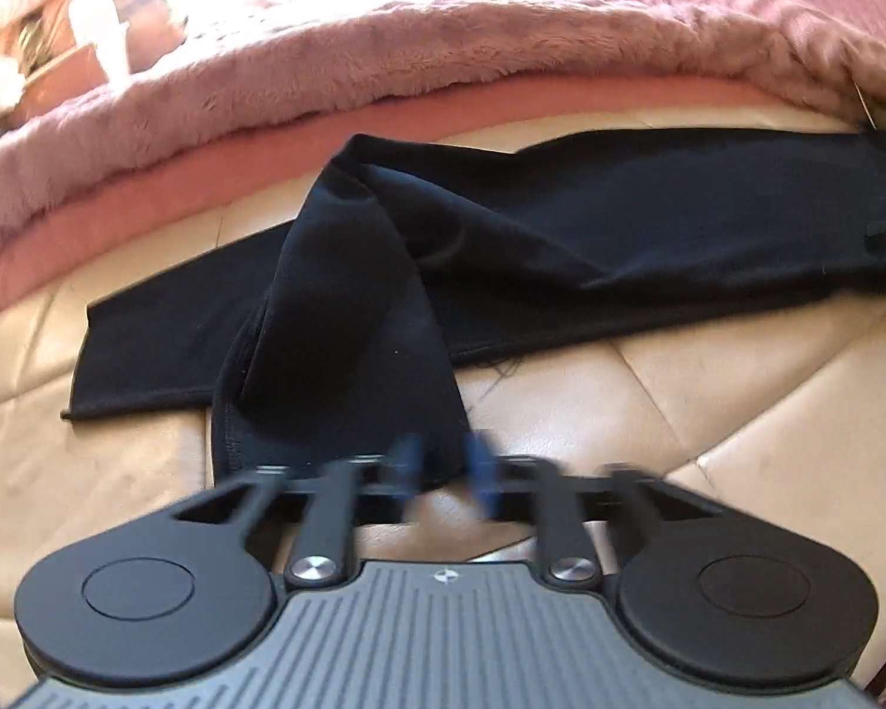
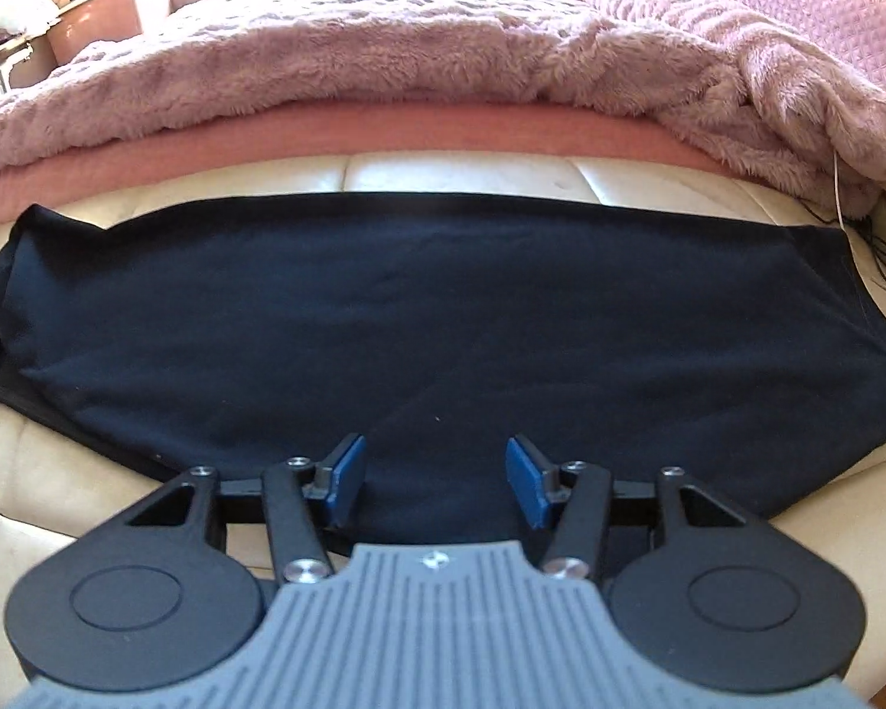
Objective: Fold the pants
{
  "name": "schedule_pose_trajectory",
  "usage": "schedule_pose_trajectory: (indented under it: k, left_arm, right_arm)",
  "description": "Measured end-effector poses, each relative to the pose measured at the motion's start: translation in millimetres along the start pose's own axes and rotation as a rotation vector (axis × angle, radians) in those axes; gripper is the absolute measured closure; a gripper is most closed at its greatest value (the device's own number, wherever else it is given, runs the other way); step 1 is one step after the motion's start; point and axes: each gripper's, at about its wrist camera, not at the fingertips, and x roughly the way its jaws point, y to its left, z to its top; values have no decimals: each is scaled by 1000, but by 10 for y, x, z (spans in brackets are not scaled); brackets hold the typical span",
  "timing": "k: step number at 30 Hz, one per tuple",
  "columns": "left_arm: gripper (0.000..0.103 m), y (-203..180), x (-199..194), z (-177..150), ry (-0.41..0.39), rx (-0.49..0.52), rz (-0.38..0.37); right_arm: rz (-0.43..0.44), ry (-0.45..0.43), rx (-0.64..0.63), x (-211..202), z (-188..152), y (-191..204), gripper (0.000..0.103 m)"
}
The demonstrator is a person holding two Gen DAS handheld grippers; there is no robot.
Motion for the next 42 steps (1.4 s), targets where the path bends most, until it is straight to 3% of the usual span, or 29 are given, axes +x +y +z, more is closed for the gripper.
schedule_pose_trajectory:
  k: [6,15,23,26,29,33,37,42]
  left_arm:
    - [101,220,-279,185,-77,-109,25]
    - [101,889,-940,804,-185,-262,35]
    - [101,1497,-1334,1453,-165,-349,-68]
    - [101,1787,-1375,1673,-135,-364,-67]
    - [101,2185,-1010,1794,-2,-418,0]
    - [102,2610,-103,1693,179,-482,46]
    - [102,2747,678,1499,279,-498,63]
    - [102,2840,1256,1387,321,-532,59]
  right_arm:
    - [-28,5,14,41,-33,-66,53]
    - [-36,-42,30,-12,4,-110,53]
    - [-35,-96,41,-86,79,-217,53]
    - [-47,-116,39,-122,106,-273,53]
    - [-54,-121,45,-101,146,-339,53]
    - [-82,-125,55,3,258,-413,53]
    - [-104,-118,56,122,345,-436,54]
    - [-132,-104,44,229,408,-435,54]
